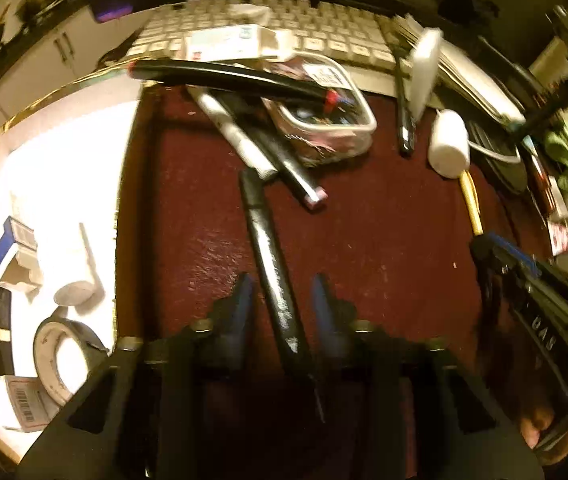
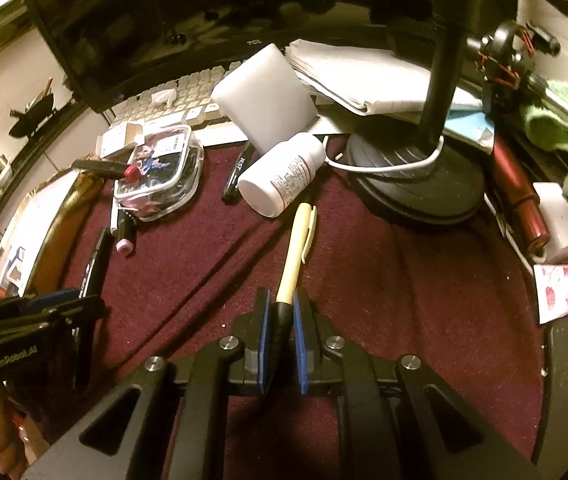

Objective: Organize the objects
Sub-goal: 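Grasp the yellow pen with the right tool while the left tool grasps the black marker, then carry the yellow pen and black marker into the white tray and open both tools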

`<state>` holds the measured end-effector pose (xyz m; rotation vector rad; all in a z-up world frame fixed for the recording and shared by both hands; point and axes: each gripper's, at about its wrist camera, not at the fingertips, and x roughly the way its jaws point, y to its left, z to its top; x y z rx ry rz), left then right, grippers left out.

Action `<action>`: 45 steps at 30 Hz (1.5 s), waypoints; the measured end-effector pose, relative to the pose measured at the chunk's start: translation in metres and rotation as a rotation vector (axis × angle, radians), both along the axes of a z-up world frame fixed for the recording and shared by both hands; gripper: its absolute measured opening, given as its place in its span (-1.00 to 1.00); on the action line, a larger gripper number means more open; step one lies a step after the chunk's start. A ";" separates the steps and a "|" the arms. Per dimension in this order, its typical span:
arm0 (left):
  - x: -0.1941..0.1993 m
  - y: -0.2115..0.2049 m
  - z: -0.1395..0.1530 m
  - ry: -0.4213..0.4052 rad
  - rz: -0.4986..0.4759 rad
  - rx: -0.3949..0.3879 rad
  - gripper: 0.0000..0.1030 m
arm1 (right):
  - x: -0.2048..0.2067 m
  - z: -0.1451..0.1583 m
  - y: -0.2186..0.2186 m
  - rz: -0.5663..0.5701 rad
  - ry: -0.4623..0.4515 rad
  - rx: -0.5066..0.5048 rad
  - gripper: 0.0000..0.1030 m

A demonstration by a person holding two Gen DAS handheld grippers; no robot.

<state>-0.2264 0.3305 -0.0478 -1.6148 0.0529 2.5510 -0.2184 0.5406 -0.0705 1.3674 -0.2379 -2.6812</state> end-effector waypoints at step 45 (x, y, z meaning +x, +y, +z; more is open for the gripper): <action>0.072 -0.132 0.060 0.223 0.165 0.430 -0.72 | 0.026 0.054 -0.104 0.282 0.104 -0.275 -0.86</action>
